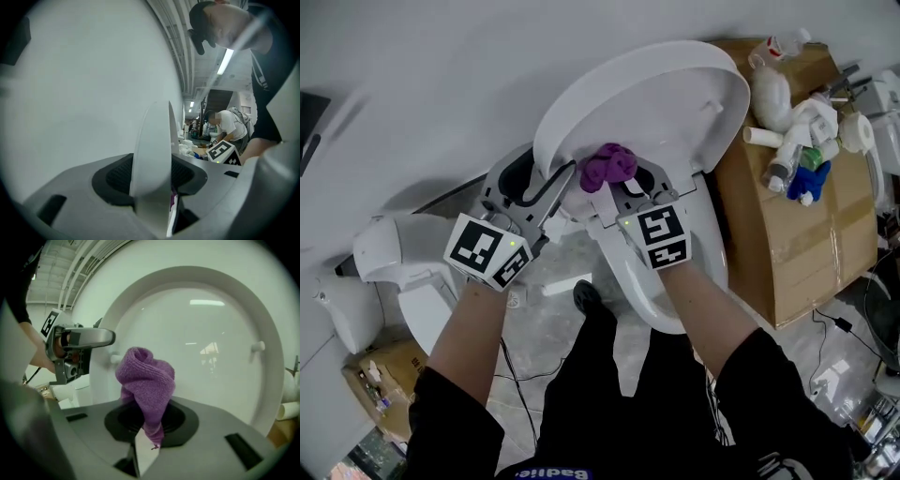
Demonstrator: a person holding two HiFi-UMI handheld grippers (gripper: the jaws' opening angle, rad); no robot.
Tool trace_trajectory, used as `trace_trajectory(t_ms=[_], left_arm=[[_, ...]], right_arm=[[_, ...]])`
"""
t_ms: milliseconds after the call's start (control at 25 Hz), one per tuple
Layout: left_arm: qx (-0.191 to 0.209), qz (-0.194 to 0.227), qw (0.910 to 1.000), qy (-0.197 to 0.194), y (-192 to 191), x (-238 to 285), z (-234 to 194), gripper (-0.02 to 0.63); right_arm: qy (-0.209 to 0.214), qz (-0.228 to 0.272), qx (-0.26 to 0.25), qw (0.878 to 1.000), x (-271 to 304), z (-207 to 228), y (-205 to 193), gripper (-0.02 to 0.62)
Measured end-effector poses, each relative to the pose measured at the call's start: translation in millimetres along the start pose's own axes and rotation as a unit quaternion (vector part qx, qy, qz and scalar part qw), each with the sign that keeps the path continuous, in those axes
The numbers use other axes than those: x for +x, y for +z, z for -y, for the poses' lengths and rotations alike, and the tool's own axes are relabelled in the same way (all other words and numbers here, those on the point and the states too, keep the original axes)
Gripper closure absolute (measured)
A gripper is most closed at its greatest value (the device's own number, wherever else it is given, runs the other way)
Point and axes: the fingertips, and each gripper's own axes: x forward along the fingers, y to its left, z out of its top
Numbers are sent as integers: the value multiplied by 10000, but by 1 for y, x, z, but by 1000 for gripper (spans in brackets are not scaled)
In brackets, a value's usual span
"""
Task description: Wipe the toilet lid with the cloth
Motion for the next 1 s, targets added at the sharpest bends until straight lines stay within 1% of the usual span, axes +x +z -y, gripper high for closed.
trace_trajectory(t_ms=[200,320,480,680,760,840,1000], left_arm=[[-68,-84,9994,315,0,0,-5,394],[-135,-131,9984,525,-2,0,-7,394],[-95,-135,9978,649,0,0,-9,394],[27,-126,9976,686,1,1,-8,394],[57,-110,9978,655,0,1,-7,394],[141,-150,9981,579,-1,0,-6,393],[337,-243,9985,354,-4,2,-3,393]], right_arm=[[-445,79,-83,9989,-23,80,2,529],[-663,56,-199,9976,-35,119,-3,529],[-855,93,-317,9958,-45,152,-5,529],[-1091,88,-349,9934,-54,178,-7,529],[-1191,84,-406,9920,-58,180,-7,529],[-1113,102,-513,9924,-59,163,-8,529],[-524,91,-597,9968,-47,89,-16,529]])
